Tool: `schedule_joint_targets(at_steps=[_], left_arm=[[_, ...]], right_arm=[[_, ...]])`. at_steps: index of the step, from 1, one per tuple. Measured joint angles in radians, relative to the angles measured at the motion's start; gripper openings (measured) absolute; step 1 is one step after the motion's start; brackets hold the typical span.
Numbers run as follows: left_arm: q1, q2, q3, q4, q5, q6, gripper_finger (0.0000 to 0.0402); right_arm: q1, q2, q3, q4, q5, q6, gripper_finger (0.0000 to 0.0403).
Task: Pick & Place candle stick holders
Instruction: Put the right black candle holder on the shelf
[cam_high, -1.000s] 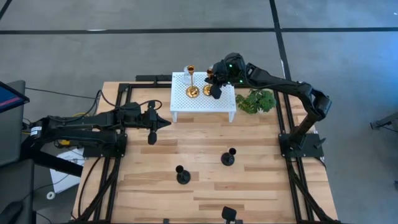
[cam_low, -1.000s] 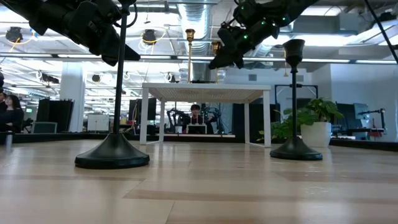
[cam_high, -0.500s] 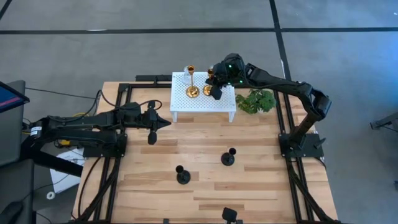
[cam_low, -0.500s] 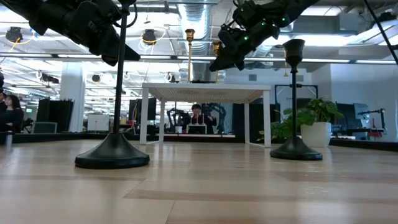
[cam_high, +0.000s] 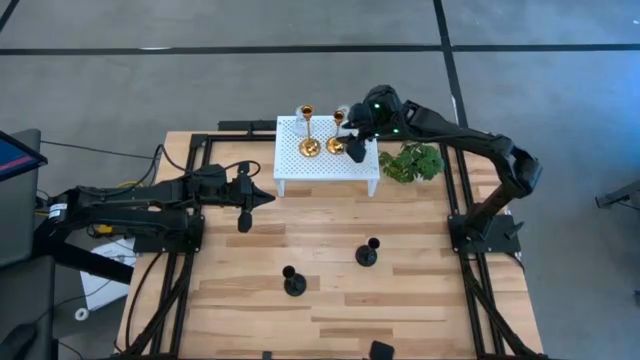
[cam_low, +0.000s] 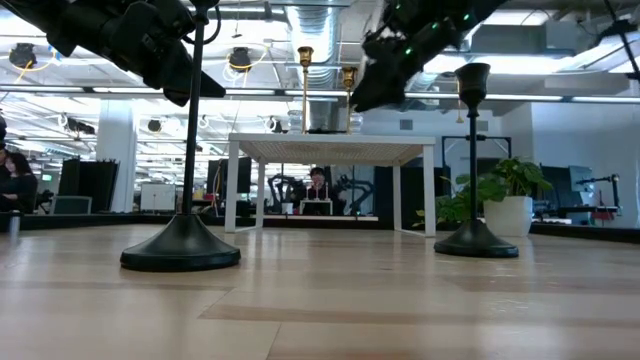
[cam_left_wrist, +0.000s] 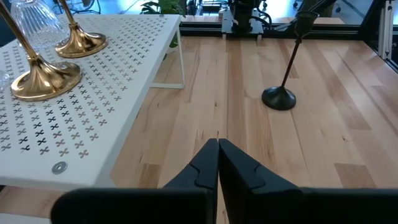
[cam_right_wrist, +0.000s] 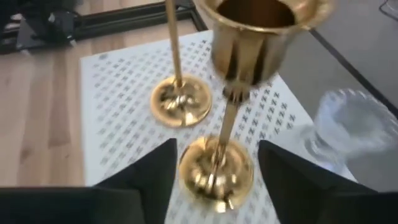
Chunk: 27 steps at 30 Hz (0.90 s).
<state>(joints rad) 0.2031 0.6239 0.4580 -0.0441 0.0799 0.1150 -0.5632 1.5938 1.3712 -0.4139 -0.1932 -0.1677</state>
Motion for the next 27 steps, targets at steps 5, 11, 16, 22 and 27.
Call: schedule_joint_targets(at_steps=[5,11,16,22,27], left_arm=[[0.0,0.0,0.0,0.0,0.0,0.0,0.0011],[0.0,0.0,0.0,0.0,0.0,0.0,0.0011],[0.0,0.0,0.0,0.0,0.0,0.0,0.0011],[0.0,0.0,0.0,0.0,0.0,0.0,0.0011],[0.0,0.0,0.0,0.0,0.0,0.0,0.0011]], right_arm=[[0.001,-0.11,0.0,-0.154,0.0,0.003,0.0242],[0.038,-0.265,0.0,-0.34,0.0,0.045,0.0227],[0.115,-0.397,-0.006,-0.47,0.012,0.047,0.0184],[0.255,-0.566,-0.131,-0.484,0.015,0.144,0.0118],[0.385,-0.712,-0.323,-0.421,0.108,0.293,0.0079]])
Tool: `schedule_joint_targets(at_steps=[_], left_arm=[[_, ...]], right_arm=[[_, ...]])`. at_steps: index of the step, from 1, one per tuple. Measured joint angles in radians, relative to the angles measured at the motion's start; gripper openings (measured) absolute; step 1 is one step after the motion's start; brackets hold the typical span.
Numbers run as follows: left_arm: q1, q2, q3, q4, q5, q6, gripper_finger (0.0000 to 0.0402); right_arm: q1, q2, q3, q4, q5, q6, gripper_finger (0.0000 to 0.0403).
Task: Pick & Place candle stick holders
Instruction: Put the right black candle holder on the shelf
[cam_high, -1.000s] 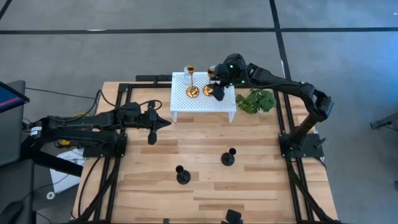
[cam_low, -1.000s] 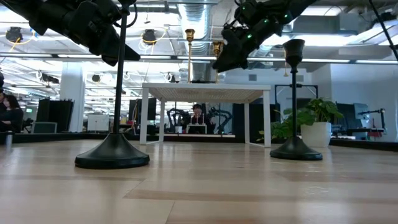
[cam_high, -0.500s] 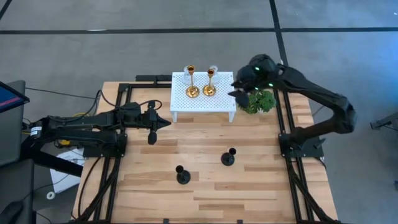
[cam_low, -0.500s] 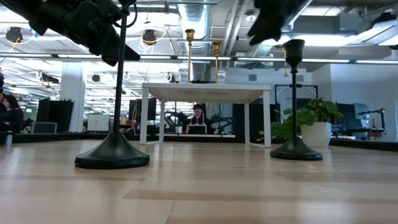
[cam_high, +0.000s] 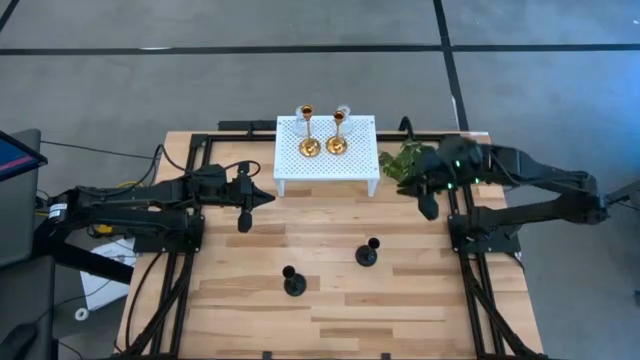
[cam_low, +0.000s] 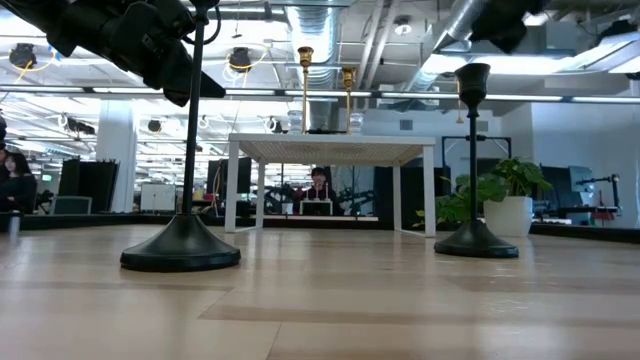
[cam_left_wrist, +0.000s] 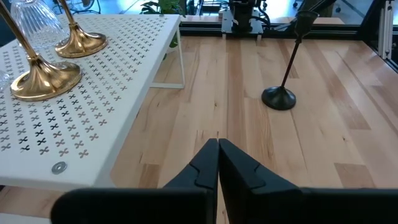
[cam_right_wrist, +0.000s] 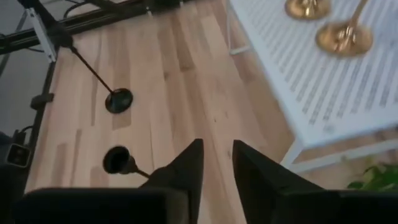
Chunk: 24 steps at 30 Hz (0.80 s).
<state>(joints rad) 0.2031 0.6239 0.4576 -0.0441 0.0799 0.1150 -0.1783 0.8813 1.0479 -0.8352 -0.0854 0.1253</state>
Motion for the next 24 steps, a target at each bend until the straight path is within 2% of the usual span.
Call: schedule_joint_targets(at_steps=[3,7,11,17,21,24], left_arm=[[0.0,0.0,0.0,0.0,0.0,0.0,0.0011],[0.0,0.0,0.0,0.0,0.0,0.0,0.0011],[0.0,0.0,0.0,0.0,0.0,0.0,0.0011],[0.0,0.0,0.0,0.0,0.0,0.0,0.0011],[0.0,0.0,-0.001,0.0,0.0,0.0,0.0011],[0.0,0.0,-0.001,0.0,0.0,0.0,0.0011]], right_arm=[[0.072,-0.072,-0.132,0.079,0.064,0.073,0.0067],[0.148,-0.135,-0.3,0.215,0.078,0.162,0.0063],[0.209,-0.141,-0.442,0.327,0.078,0.234,0.0063],[0.279,-0.067,-0.595,0.547,0.06,0.268,0.0064],[0.304,0.009,-0.614,0.632,0.06,0.269,0.0077],[0.315,0.069,-0.614,0.704,0.06,0.269,0.0101]])
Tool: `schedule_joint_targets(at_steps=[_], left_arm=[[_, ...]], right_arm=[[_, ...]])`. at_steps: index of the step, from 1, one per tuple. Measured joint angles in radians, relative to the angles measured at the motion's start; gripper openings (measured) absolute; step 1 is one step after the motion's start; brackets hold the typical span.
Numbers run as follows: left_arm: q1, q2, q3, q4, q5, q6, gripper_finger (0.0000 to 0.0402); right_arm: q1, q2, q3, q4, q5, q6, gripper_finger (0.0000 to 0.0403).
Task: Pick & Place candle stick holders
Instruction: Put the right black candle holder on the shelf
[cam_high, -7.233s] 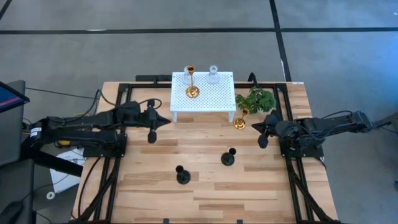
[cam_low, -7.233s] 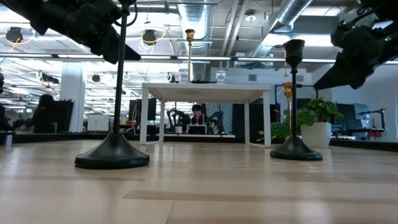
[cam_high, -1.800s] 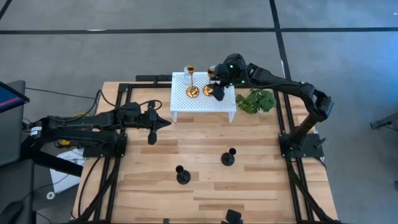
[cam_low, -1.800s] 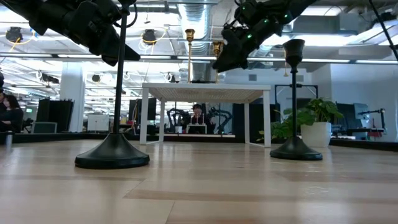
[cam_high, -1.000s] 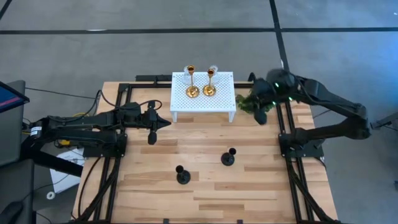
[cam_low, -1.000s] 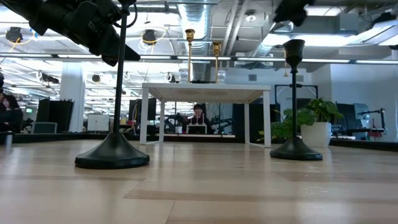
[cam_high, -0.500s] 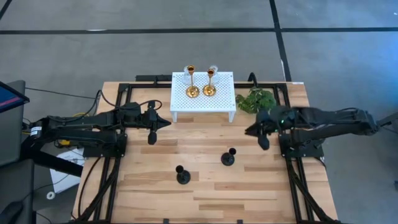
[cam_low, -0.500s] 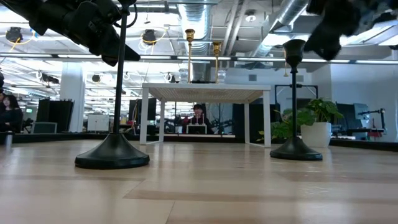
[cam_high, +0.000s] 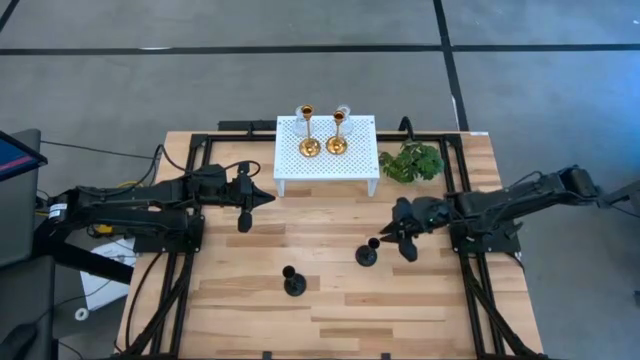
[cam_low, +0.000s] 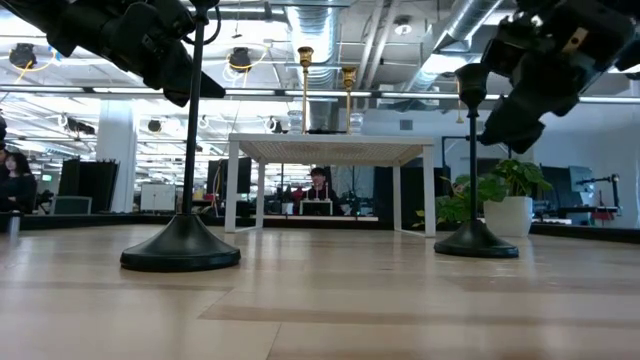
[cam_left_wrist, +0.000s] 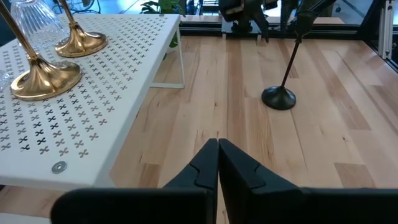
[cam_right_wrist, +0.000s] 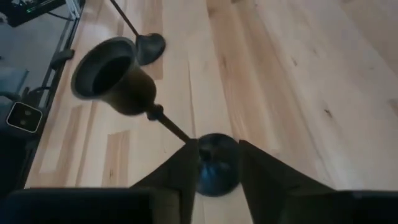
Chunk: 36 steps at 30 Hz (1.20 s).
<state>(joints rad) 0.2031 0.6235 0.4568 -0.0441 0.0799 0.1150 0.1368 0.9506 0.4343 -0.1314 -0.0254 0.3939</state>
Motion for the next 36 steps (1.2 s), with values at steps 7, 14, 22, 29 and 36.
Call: schedule_joint_targets(at_steps=[7,14,22,29,36], left_arm=[[0.0,0.0,0.0,0.0,0.0,0.0,0.0011],[0.0,0.0,0.0,0.0,0.0,0.0,0.0011],[0.0,0.0,0.0,0.0,0.0,0.0,0.0011],[0.0,0.0,0.0,0.0,0.0,0.0,0.0011],[0.0,0.0,0.0,0.0,0.0,0.0,0.0011]], right_arm=[[0.037,0.173,0.0,0.105,0.0,-0.008,0.0198],[0.073,0.34,0.0,0.316,0.0,-0.008,0.0243],[0.079,0.398,0.0,0.401,0.0,-0.003,0.0163],[0.079,0.34,0.001,0.373,0.004,-0.002,0.0017],[0.04,0.247,0.091,0.157,0.074,0.021,0.0006]])
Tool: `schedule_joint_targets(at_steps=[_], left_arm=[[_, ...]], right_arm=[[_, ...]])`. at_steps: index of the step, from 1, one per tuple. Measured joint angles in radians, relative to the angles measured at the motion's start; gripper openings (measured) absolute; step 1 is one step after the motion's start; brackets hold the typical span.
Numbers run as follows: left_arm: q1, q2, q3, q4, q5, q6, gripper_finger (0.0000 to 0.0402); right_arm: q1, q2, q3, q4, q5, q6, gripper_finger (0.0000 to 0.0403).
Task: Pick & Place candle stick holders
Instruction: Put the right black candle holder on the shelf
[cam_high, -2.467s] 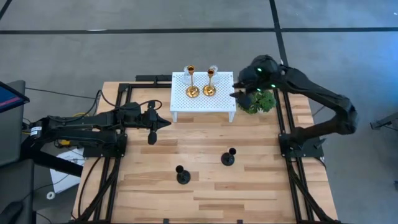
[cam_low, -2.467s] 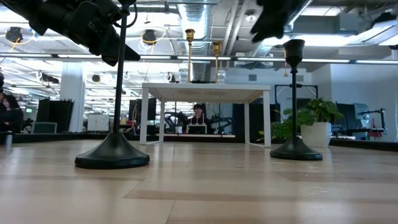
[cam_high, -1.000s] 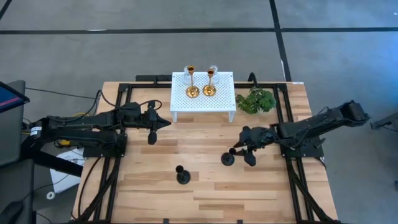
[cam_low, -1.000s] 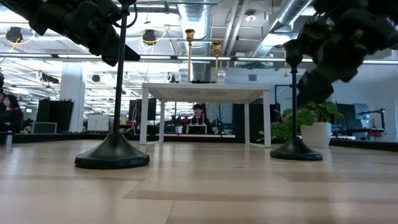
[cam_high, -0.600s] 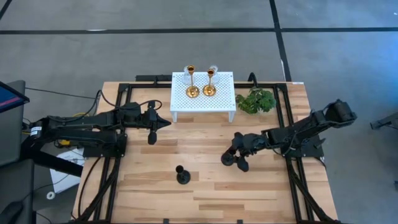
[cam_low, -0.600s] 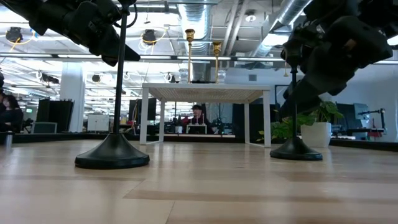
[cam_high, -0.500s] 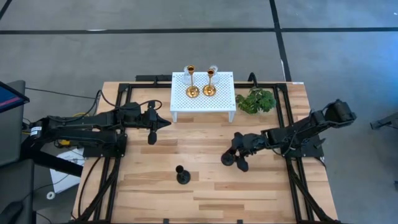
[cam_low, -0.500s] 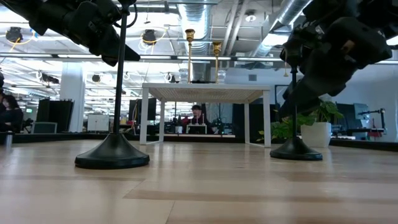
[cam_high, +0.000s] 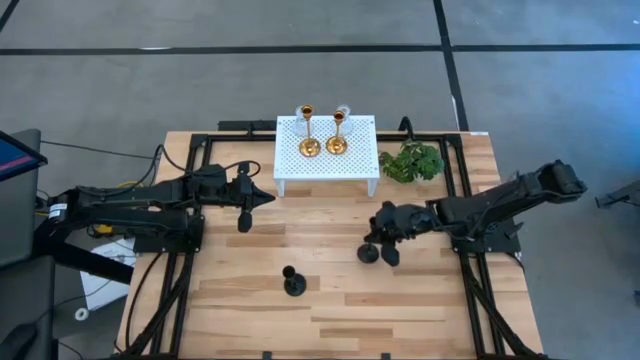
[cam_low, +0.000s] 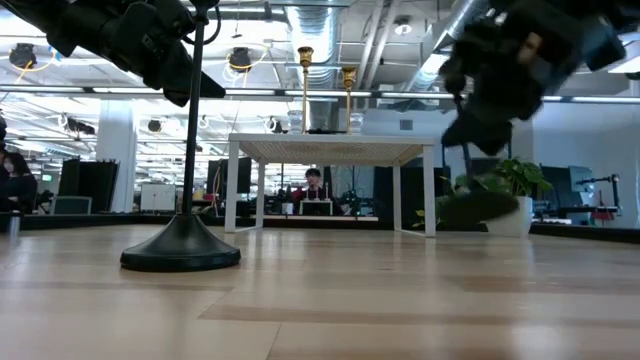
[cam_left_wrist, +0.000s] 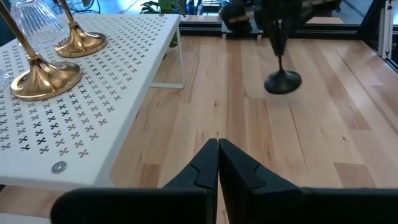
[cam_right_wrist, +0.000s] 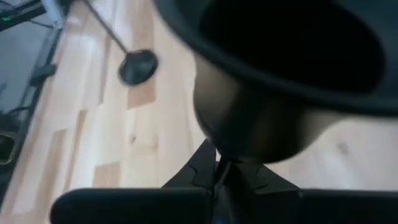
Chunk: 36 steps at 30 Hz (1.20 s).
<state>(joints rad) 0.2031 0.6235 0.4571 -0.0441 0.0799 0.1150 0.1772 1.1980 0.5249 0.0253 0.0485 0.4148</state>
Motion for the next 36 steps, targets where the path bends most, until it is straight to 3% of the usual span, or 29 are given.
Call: schedule_joint_targets(at_steps=[8,17,28,36], left_arm=[[0.0,0.0,0.0,0.0,0.0,0.0,0.0011],[0.0,0.0,0.0,0.0,0.0,0.0,0.0011],[0.0,0.0,0.0,0.0,0.0,0.0,0.0011],[0.0,0.0,0.0,0.0,0.0,0.0,0.0011]], right_arm=[[-0.078,-0.015,0.266,-0.253,0.006,-0.159,0.0005],[-0.246,-0.008,0.515,-0.336,0.005,-0.366,0.0002],[-0.479,0.165,0.654,-0.344,-0.149,-0.443,0.0001],[-0.581,0.309,0.773,-0.429,-0.158,-0.478,0.0]])
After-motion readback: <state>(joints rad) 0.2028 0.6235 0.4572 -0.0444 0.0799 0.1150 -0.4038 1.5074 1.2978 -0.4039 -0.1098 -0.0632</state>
